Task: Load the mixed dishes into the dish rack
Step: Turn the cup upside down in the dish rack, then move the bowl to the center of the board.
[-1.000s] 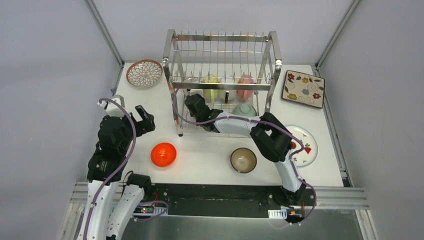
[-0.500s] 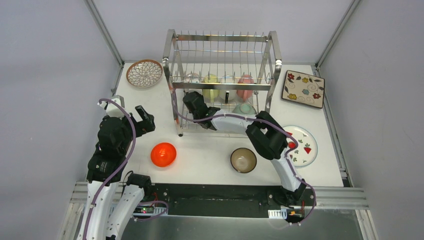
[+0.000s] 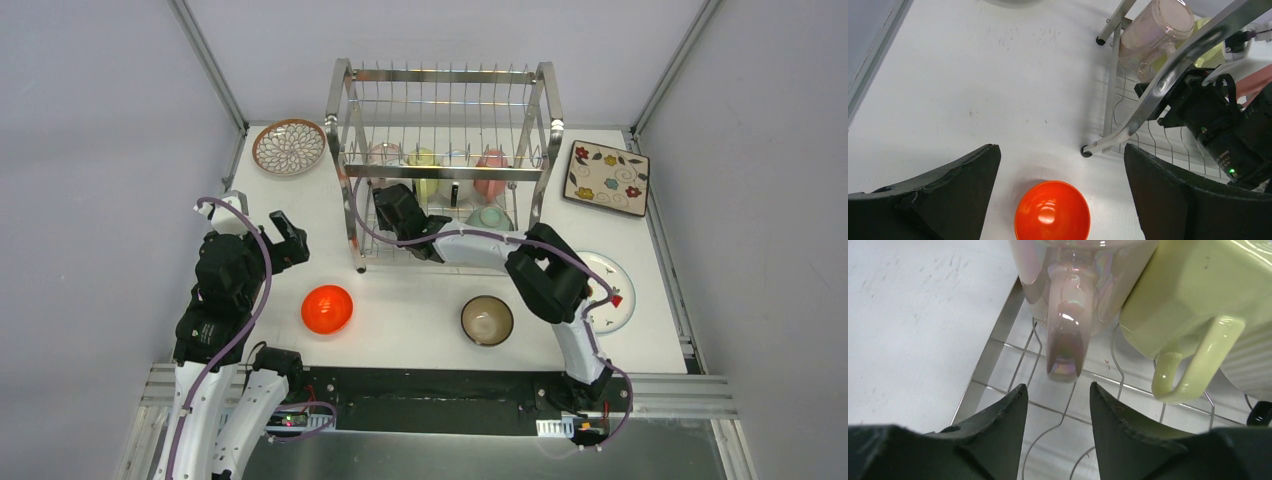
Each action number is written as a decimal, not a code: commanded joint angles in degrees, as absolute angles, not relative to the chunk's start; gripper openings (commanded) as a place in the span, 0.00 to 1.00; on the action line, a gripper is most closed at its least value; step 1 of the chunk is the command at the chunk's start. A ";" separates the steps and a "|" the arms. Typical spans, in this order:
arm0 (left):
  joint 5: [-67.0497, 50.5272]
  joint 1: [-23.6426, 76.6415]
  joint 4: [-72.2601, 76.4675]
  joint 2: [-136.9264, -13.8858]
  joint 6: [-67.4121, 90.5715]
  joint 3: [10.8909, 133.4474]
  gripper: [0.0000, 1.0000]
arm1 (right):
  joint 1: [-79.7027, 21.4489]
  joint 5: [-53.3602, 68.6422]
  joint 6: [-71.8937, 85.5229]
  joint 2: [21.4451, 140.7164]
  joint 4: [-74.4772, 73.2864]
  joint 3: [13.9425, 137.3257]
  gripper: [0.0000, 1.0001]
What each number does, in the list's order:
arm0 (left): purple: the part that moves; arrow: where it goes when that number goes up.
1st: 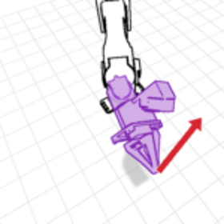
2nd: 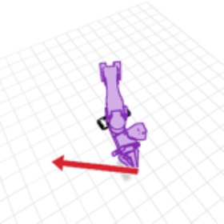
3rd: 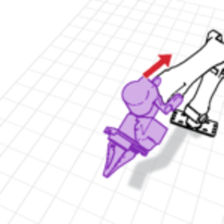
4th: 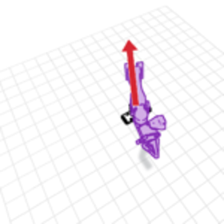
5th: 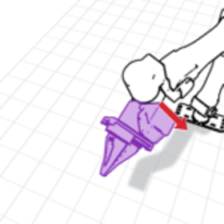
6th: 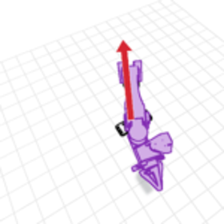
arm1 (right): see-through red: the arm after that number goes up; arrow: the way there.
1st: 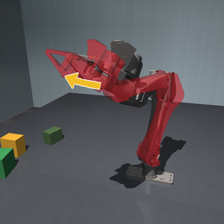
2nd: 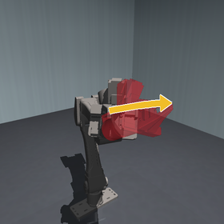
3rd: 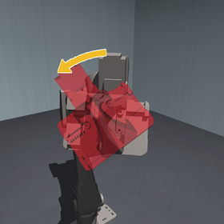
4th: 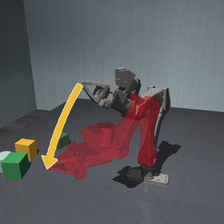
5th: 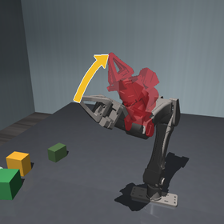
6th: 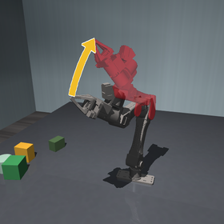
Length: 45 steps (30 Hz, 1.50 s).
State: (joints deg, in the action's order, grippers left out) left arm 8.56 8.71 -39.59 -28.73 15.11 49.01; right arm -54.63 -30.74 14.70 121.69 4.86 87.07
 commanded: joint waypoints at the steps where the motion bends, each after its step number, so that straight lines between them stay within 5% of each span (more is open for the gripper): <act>1: 9.67 9.32 -39.35 -28.21 13.93 49.70 0.99 | -55.17 -27.48 15.29 114.45 6.86 84.31 0.50; 24: 9.50 9.32 -38.98 -29.19 14.17 49.56 0.99 | -60.79 -18.80 10.14 94.39 -5.46 64.01 0.48; 45: 9.70 9.32 -38.02 -28.78 13.63 48.62 0.99 | -65.86 -22.43 22.89 85.87 -35.96 65.26 0.49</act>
